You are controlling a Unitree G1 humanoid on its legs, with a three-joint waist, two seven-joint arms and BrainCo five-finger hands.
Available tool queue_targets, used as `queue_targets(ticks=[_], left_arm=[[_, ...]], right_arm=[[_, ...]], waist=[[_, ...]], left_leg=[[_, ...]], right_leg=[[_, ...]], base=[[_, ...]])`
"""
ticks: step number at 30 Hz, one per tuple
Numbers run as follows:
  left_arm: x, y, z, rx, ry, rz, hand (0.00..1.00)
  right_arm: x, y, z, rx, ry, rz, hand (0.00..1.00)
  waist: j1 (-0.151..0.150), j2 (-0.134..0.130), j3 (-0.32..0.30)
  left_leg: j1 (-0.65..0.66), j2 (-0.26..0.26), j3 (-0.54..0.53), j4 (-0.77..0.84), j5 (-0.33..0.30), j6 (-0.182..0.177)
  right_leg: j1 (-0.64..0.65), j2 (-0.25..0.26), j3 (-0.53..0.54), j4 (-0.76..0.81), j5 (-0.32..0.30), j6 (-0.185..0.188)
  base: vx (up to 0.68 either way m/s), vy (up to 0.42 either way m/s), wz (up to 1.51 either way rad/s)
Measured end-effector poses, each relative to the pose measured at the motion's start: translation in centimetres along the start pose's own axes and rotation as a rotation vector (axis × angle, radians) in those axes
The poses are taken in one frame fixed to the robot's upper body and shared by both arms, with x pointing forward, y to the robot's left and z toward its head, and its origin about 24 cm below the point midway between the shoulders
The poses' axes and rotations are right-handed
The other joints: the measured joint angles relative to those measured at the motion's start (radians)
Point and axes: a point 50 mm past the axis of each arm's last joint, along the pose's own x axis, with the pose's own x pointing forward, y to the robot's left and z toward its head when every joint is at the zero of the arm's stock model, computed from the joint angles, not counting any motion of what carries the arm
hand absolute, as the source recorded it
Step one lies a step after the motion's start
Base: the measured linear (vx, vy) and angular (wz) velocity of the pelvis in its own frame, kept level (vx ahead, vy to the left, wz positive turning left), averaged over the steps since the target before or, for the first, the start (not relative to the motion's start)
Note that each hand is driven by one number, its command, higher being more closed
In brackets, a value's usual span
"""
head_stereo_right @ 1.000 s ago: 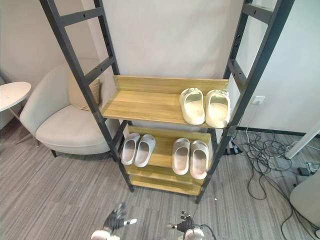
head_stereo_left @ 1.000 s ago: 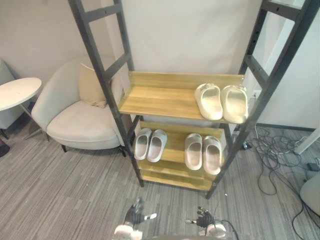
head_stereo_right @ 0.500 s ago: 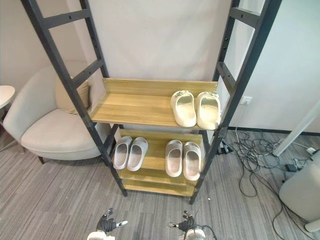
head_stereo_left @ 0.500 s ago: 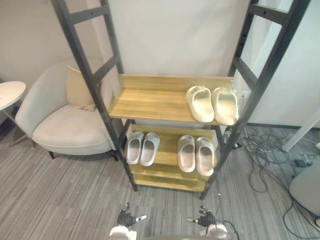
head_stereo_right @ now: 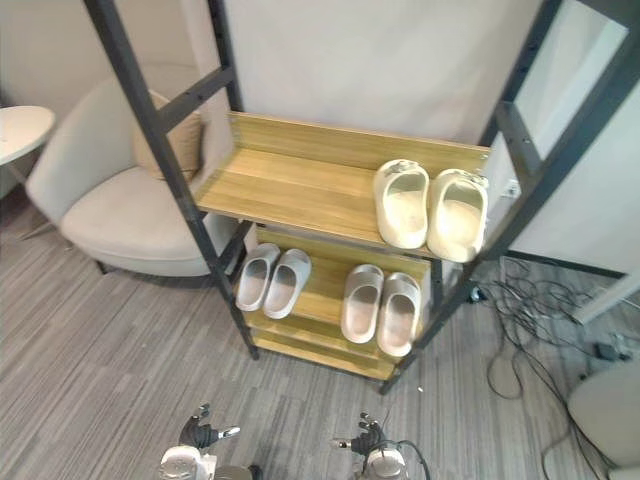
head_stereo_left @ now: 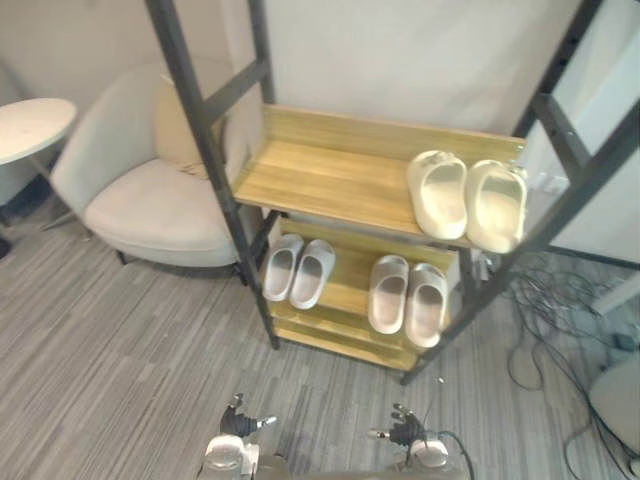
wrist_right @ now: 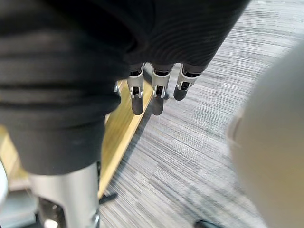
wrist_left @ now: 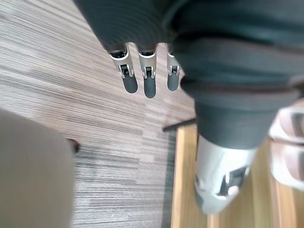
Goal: Organize the slippers on the shoe rack
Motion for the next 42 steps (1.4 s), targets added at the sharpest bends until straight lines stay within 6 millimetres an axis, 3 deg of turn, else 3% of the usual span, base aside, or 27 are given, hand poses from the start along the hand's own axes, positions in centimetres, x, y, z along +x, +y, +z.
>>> queue_targets(ticks=[2, 5, 6, 7, 10, 12, 14, 15, 16, 17, 19, 20, 21, 22, 23, 24, 26, 29, 30, 31, 32, 33, 35, 36, 38, 40, 42], left_arm=[[0.0, -0.7, 0.3, -0.014, -0.003, -0.016, 0.0], [0.0, -0.8, 0.6, -0.011, -0.017, -0.026, 0.0], [0.1, -0.7, 0.6, -0.011, -0.018, -0.023, 0.0], [0.1, -0.8, 0.7, -0.013, -0.02, -0.024, 0.0], [0.0, -1.1, 0.7, -0.016, -0.021, -0.031, 0.0], [-0.2, -1.9, 0.6, -0.018, -0.013, -0.052, 0.0], [-0.4, -3.1, 0.6, -0.004, -0.011, -0.09, 0.0], [-0.3, -3.3, 1.1, 0.001, -0.026, -0.096, 0.0], [-0.2, -3.1, 1.1, 0.002, -0.028, -0.092, 0.0], [-0.2, -2.7, 1.0, 0.009, -0.024, -0.083, 0.0], [-0.1, -1.8, 0.7, 0.014, -0.018, -0.063, 0.0], [-0.1, -1.8, 0.7, 0.014, -0.017, -0.064, 0.0], [-0.1, -1.6, 0.5, 0.021, -0.013, -0.07, 0.0], [-0.1, -1.4, 0.3, 0.033, -0.011, -0.071, 0.0], [0.0, -0.9, 0.2, 0.052, -0.009, -0.061, 0.0], [0.1, -0.3, 0.1, 0.058, -0.008, -0.049, 0.0], [0.1, 0.7, -0.4, 0.034, 0.013, -0.013, 0.0], [0.1, 1.1, -0.8, 0.023, 0.03, 0.003, 0.0], [0.2, 1.3, -0.7, 0.023, 0.03, 0.008, 0.0], [0.2, 2.0, -0.7, 0.029, 0.027, 0.023, 0.0], [0.2, 2.1, -0.9, 0.029, 0.038, 0.025, 0.0], [0.1, 1.5, -1.0, 0.0, 0.043, 0.021, 0.0], [-0.1, 0.7, -1.2, -0.034, 0.054, 0.01, 0.0], [-0.1, 0.3, -1.1, -0.039, 0.053, -0.001, 0.0], [0.1, 0.6, -0.3, -0.055, 0.027, 0.012, 0.0], [0.4, 0.8, 0.4, -0.067, 0.003, 0.022, 0.0], [0.5, 0.7, 1.0, -0.07, -0.013, 0.02, 0.0]], right_arm=[[0.1, -0.5, 0.2, -0.006, -0.005, -0.014, 0.0], [0.1, -0.5, 0.1, 0.008, 0.0, -0.025, 0.0], [0.1, -0.4, 0.2, 0.015, -0.001, -0.024, 0.0], [0.1, -0.9, 0.1, 0.034, 0.005, -0.045, 0.0], [0.1, -1.8, -0.2, 0.044, 0.011, -0.08, 0.0], [0.0, -2.0, -0.3, 0.057, 0.015, -0.092, 0.0], [0.0, -2.1, -0.5, 0.071, 0.023, -0.101, 0.0], [0.0, -1.6, -0.5, 0.087, 0.027, -0.092, 0.0], [-0.1, -1.0, -0.5, 0.094, 0.029, -0.076, 0.0], [-0.1, -0.4, -0.5, 0.1, 0.029, -0.063, 0.0], [0.1, -0.9, -0.2, 0.077, 0.019, -0.048, 0.0], [0.1, -1.3, -0.3, 0.066, 0.024, -0.045, 0.0], [-0.1, -2.5, -1.0, 0.052, 0.04, -0.054, 0.0], [-0.1, -3.1, -1.2, 0.069, 0.043, -0.064, 0.0], [-0.1, -3.5, -1.3, 0.069, 0.045, -0.073, 0.0], [-0.1, -3.6, -1.3, 0.073, 0.043, -0.072, 0.0], [-0.1, -3.3, -1.2, 0.082, 0.038, -0.062, 0.0], [-0.1, -3.2, -1.0, 0.113, 0.027, -0.063, 0.0], [-0.1, -3.1, -1.0, 0.116, 0.03, -0.062, 0.0], [-0.2, -2.8, -1.3, 0.124, 0.037, -0.055, 0.0], [-0.2, -2.9, -1.3, 0.138, 0.036, -0.059, 0.0], [-0.2, -3.2, -1.5, 0.142, 0.042, -0.073, 0.0], [-0.2, -3.8, -1.4, 0.149, 0.041, -0.09, 0.0], [-0.1, -3.9, -1.2, 0.158, 0.036, -0.093, 0.0], [-0.2, -3.6, -1.6, 0.162, 0.053, -0.088, 0.0], [-0.2, -3.4, -1.6, 0.175, 0.057, -0.093, 0.0], [0.0, -3.7, -0.9, 0.188, 0.038, -0.104, 0.0]], waist=[[-0.007, 0.027, 0.024], [-0.011, 0.024, 0.028], [-0.014, 0.022, 0.034], [-0.015, 0.027, 0.036], [-0.043, 0.018, 0.036], [-0.068, 0.03, 0.029], [-0.083, 0.05, 0.019], [-0.075, 0.018, 0.032], [-0.07, 0.008, 0.032], [-0.07, -0.023, 0.02], [-0.073, -0.048, 0.022], [-0.075, -0.051, 0.025], [-0.083, -0.05, 0.026], [-0.086, -0.049, 0.027], [-0.089, -0.04, 0.031], [-0.091, -0.042, 0.034], [-0.09, -0.043, 0.036], [-0.092, -0.043, 0.039], [-0.093, -0.051, 0.041], [-0.094, -0.084, 0.042], [-0.097, -0.084, 0.041], [-0.1, -0.057, 0.028], [-0.091, 0.002, 0.027], [-0.094, 0.02, 0.034], [-0.091, 0.016, 0.045], [-0.064, -0.001, 0.058], [-0.063, -0.006, 0.061]], left_leg=[[-0.021, 0.008, 0.0, -0.025, 0.058, -0.012], [-0.061, -0.01, 0.07, -0.076, 0.184, -0.007], [-0.068, -0.007, 0.09, -0.056, 0.17, 0.007], [-0.09, 0.006, 0.161, 0.089, 0.079, 0.052], [-0.031, 0.011, 0.283, 0.262, -0.045, 0.049], [0.037, 0.031, 0.332, 0.2, -0.06, 0.037], [0.115, 0.013, 0.321, 0.006, -0.064, 0.017], [0.136, -0.019, 0.304, -0.072, -0.036, 0.031], [0.135, -0.038, 0.293, -0.086, -0.029, 0.04], [0.142, -0.071, 0.285, -0.089, -0.025, 0.047], [0.17, -0.128, 0.264, -0.096, -0.029, 0.068], [0.171, -0.141, 0.249, -0.097, -0.035, 0.08], [0.173, -0.159, 0.209, -0.085, -0.049, 0.094], [0.179, -0.165, 0.179, -0.092, -0.05, 0.109], [0.193, -0.16, 0.136, -0.101, -0.04, 0.121], [0.194, -0.15, 0.109, -0.103, -0.037, 0.121], [0.189, -0.123, 0.051, -0.102, -0.034, 0.118], [0.168, -0.094, -0.038, -0.095, -0.039, 0.087], [0.165, -0.095, -0.068, -0.091, -0.044, 0.072], [0.154, -0.112, -0.111, -0.075, -0.059, 0.047], [0.149, -0.105, -0.135, -0.058, -0.068, 0.035], [0.129, -0.069, -0.163, -0.025, -0.087, 0.015], [0.066, -0.005, -0.179, 0.08, -0.134, -0.026], [-0.004, 0.035, -0.135, 0.208, -0.158, -0.049], [-0.088, 0.09, -0.018, 0.389, -0.158, -0.052], [-0.132, 0.145, 0.207, 0.506, -0.187, 0.0], [-0.159, 0.139, 0.29, 0.47, -0.194, 0.02]], right_leg=[[0.023, 0.025, -0.037, -0.081, 0.051, -0.016], [0.024, 0.007, -0.119, -0.119, 0.079, -0.044], [0.024, 0.003, -0.14, -0.123, 0.082, -0.051], [0.021, -0.009, -0.173, -0.111, 0.081, -0.06], [0.023, -0.067, -0.252, -0.086, 0.087, -0.054], [0.026, -0.075, -0.308, -0.079, 0.098, -0.041], [0.026, -0.059, -0.352, -0.085, 0.121, -0.02], [0.026, -0.081, -0.367, -0.073, 0.128, -0.012], [0.01, -0.11, -0.363, -0.037, 0.123, -0.003], [-0.009, -0.17, -0.346, 0.043, 0.098, 0.016], [-0.022, -0.271, -0.321, 0.181, 0.061, 0.034], [-0.024, -0.296, -0.317, 0.218, 0.056, 0.033], [-0.032, -0.344, -0.292, 0.304, 0.058, 0.019], [-0.049, -0.355, -0.249, 0.35, 0.074, -0.006], [-0.069, -0.332, -0.156, 0.382, 0.077, -0.017], [-0.081, -0.298, -0.085, 0.381, 0.052, -0.001], [-0.112, -0.191, 0.07, 0.326, -0.004, 0.021], [-0.147, -0.098, 0.205, 0.174, 0.006, 0.053], [-0.143, -0.093, 0.222, 0.116, 0.023, 0.056], [-0.128, -0.106, 0.228, 0.065, 0.069, 0.058], [-0.122, -0.105, 0.218, 0.088, 0.063, 0.058], [-0.121, -0.077, 0.163, 0.094, 0.016, 0.049], [-0.083, -0.018, 0.104, 0.054, 0.01, 0.032], [-0.047, 0.014, 0.056, 0.018, 0.019, 0.01], [0.021, 0.042, 0.004, -0.047, 0.022, 0.0], [0.119, 0.049, -0.038, -0.124, 0.028, -0.008], [0.14, 0.037, -0.063, -0.144, 0.031, -0.002]], base=[[-0.08, -0.084, 0.34], [-0.12, -0.046, 0.7], [-0.12, -0.021, 0.62], [-0.09, -0.015, 0.47], [-0.11, 0.029, 0.71], [-0.08, 0.178, 1.05], [-0.11, 0.271, 1.07], [-0.09, 0.178, 0.65], [-0.09, 0.228, 0.56], [-0.06, 0.23, 0.26], [-0.05, 0.215, 0.26], [-0.09, 0.114, 0.59], [-0.1, 0.058, 0.78], [-0.08, 0.031, 1.12], [-0.02, -0.033, 0.98], [0.02, -0.097, 0.91], [0.04, -0.152, 0.76], [0.09, -0.194, 0.87], [0.13, -0.343, 1.25], [0.08, -0.252, 1.02], [0.12, -0.314, 1.05], [0.17, -0.214, 0.72], [0.29, -0.287, 0.69], [0.3, -0.253, 0.86], [0.26, -0.19, 0.65], [0.32, -0.082, 0.41], [0.27, 0.047, 0.4]])
